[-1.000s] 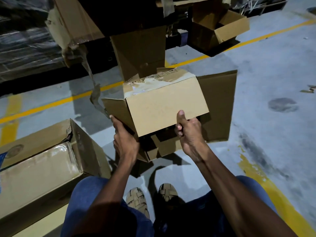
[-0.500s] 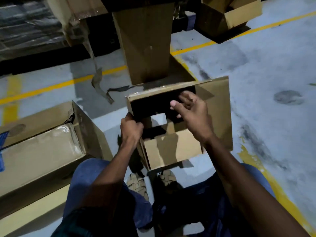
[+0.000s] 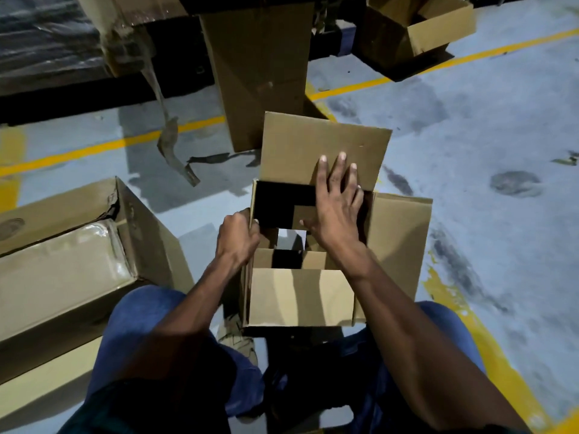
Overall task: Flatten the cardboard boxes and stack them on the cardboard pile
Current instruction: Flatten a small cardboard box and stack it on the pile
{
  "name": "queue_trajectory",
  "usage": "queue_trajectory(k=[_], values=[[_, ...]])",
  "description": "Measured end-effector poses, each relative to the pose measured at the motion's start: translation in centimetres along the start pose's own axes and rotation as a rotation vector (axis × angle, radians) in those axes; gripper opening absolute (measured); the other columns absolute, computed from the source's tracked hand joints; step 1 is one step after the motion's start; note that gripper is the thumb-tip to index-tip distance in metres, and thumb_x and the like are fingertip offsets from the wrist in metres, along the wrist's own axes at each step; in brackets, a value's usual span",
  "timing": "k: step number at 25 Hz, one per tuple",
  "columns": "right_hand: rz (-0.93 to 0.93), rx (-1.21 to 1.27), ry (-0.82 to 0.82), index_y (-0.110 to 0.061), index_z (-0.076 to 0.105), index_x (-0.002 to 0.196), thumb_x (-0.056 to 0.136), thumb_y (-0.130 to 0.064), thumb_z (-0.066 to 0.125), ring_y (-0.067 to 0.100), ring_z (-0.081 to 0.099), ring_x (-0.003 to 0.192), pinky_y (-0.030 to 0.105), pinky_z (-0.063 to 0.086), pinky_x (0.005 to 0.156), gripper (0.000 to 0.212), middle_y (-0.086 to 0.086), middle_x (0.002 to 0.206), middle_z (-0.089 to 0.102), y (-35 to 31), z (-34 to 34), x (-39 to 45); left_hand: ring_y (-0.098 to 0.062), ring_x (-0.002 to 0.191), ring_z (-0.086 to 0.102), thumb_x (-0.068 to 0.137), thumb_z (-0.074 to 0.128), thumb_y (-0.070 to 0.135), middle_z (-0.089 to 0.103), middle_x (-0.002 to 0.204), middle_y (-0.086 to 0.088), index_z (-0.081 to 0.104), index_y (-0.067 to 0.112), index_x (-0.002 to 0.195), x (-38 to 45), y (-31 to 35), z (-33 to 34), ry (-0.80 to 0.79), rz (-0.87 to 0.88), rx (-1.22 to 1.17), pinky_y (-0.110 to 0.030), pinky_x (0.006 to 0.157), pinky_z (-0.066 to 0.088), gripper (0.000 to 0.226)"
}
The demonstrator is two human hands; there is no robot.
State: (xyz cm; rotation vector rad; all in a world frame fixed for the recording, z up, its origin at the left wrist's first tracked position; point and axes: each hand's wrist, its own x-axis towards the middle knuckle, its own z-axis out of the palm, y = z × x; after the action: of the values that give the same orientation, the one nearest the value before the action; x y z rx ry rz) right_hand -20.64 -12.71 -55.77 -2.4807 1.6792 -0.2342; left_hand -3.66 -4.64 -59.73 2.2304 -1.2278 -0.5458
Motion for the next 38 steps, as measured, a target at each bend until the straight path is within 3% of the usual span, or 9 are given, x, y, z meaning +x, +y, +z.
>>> queue_trajectory(k=[7, 11, 16, 22, 25, 27, 30, 34, 38], values=[[0.169, -0.134, 0.115, -0.016, 0.018, 0.153, 0.068, -0.015, 0.088, 0.043, 0.020, 0.142, 0.062, 0.032, 0.102, 0.110, 0.022, 0.156, 0.023, 0.7, 1.6, 0.9, -0.035, 0.067, 0.062, 0.098, 0.053, 0.016, 0.066, 0.074, -0.018, 0.064, 0.013, 0.125, 0.1, 0.2, -0.8, 0.066, 0.248, 0.003, -0.036, 0.061, 0.050, 0.030], [0.022, -0.058, 0.388, -0.020, 0.048, 0.138, 0.070, -0.019, 0.080, 0.028, 0.044, 0.123, 0.051, 0.030, 0.097, 0.075, 0.010, 0.127, 0.051, 2.5, -1.6, 1.6, -0.024, 0.051, 0.053, 0.097, 0.054, 0.014, 0.060, 0.061, -0.010, 0.065, 0.015, 0.126, 0.0, 0.5, -1.7, 0.148, 0.296, -0.137, -0.031, 0.051, 0.037, 0.031], [-0.076, 0.043, 0.312, -0.017, 0.074, 0.107, 0.074, -0.022, 0.080, 0.035, 0.062, 0.085, 0.041, 0.043, 0.079, 0.034, 0.009, 0.091, 0.064, 3.9, -2.1, 2.0, -0.025, 0.049, 0.053, 0.098, 0.053, 0.016, 0.060, 0.060, -0.011, 0.064, 0.016, 0.128, 0.2, 0.5, -2.3, 0.177, 0.354, -0.094, -0.037, 0.050, 0.044, 0.032], [0.013, -0.032, 0.184, -0.020, 0.073, 0.111, 0.093, -0.033, 0.063, 0.037, 0.063, 0.088, 0.034, 0.037, 0.062, 0.024, 0.007, 0.099, 0.064, 2.5, -1.8, 1.9, -0.040, 0.062, 0.061, 0.100, 0.053, 0.029, 0.064, 0.072, -0.024, 0.054, 0.014, 0.139, 1.4, -0.1, -2.9, 0.217, 0.336, 0.128, -0.039, 0.055, 0.044, 0.042], [0.112, -0.037, 0.186, -0.014, 0.072, 0.107, 0.092, -0.021, 0.061, 0.040, 0.062, 0.089, 0.034, 0.035, 0.063, 0.020, 0.011, 0.101, 0.063, 2.5, -1.8, 2.0, -0.045, 0.091, 0.066, 0.097, 0.060, 0.027, 0.067, 0.114, -0.026, 0.044, 0.011, 0.146, 1.1, -0.2, -2.2, 0.242, 0.339, 0.159, -0.045, 0.067, 0.053, 0.054], [0.199, -0.053, 0.225, -0.010, 0.071, 0.099, 0.089, -0.012, 0.059, 0.041, 0.062, 0.088, 0.033, 0.032, 0.062, 0.016, 0.014, 0.099, 0.062, 2.9, -2.0, 2.3, -0.039, 0.127, 0.053, 0.096, 0.062, 0.023, 0.048, 0.147, -0.019, 0.034, 0.013, 0.152, 1.1, -0.4, -1.3, 0.231, 0.413, 0.202, -0.049, 0.090, 0.054, 0.064], [0.318, 0.005, 0.250, -0.007, 0.068, 0.093, 0.090, -0.012, 0.056, 0.043, 0.062, 0.089, 0.034, 0.032, 0.062, 0.013, 0.017, 0.099, 0.060, 3.9, -2.5, 2.6, -0.040, 0.145, 0.028, 0.098, 0.053, 0.036, 0.034, 0.156, -0.017, 0.021, 0.019, 0.155, 0.7, 0.0, 0.4, 0.132, 0.628, 0.437, -0.056, 0.113, 0.029, 0.068], [0.383, 0.093, 0.268, -0.004, 0.066, 0.092, 0.093, -0.015, 0.053, 0.047, 0.061, 0.088, 0.036, 0.035, 0.064, 0.017, 0.020, 0.100, 0.060, 4.4, -2.6, 2.5, -0.037, 0.151, 0.002, 0.098, 0.015, 0.060, 0.016, 0.164, -0.012, 0.010, 0.027, 0.158, -0.7, 1.2, 2.0, -0.154, 0.684, 0.745, -0.062, 0.118, 0.003, 0.068], [0.399, 0.133, 0.204, -0.004, 0.066, 0.093, 0.092, -0.009, 0.053, 0.047, 0.061, 0.091, 0.037, 0.042, 0.069, 0.014, 0.022, 0.101, 0.062, 4.1, -2.2, 2.6, -0.032, 0.152, -0.002, 0.100, 0.013, 0.061, 0.027, 0.161, -0.006, 0.048, 0.018, 0.143, -1.3, 1.7, 1.4, -0.230, 0.609, 0.808, -0.061, 0.118, -0.005, 0.071]])
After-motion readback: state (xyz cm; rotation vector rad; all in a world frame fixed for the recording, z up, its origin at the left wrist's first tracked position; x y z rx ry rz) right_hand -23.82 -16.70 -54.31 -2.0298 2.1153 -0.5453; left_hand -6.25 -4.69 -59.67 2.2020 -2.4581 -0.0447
